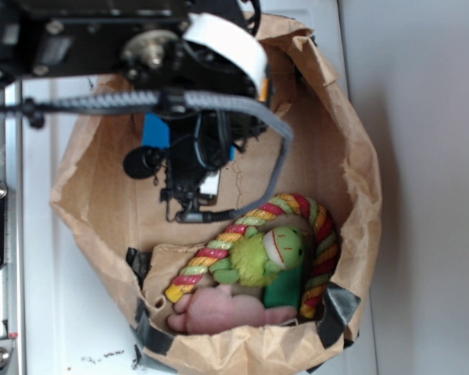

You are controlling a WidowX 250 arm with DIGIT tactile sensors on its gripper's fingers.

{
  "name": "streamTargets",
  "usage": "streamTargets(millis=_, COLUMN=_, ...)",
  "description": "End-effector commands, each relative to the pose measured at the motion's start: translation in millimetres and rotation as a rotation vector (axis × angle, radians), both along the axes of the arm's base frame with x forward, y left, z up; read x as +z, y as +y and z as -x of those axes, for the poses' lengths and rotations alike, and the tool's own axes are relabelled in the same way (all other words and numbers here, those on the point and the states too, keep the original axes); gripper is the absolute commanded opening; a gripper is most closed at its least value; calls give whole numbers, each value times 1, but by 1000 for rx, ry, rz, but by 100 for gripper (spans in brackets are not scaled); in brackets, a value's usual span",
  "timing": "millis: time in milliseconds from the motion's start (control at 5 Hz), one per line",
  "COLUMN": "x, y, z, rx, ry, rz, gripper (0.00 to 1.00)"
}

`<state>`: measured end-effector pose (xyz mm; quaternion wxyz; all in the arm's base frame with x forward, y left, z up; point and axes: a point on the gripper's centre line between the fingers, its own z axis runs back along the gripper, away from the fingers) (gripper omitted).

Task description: Grab the blue block.

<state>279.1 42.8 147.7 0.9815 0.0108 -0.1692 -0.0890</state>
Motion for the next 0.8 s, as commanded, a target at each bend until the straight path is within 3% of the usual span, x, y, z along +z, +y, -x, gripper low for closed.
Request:
streamTargets(millis=0, x=44, y=-21, z=-5, rx=111, ry=30, rz=-76, gripper=0)
streamTargets(millis=200, x=47, y=-22, z=-9, rx=143, ry=76, rz=-75, gripper=0)
streamTargets(millis=600, x=45, y=-26, z=-11, rx=130, ry=47, rz=-84, gripper=0)
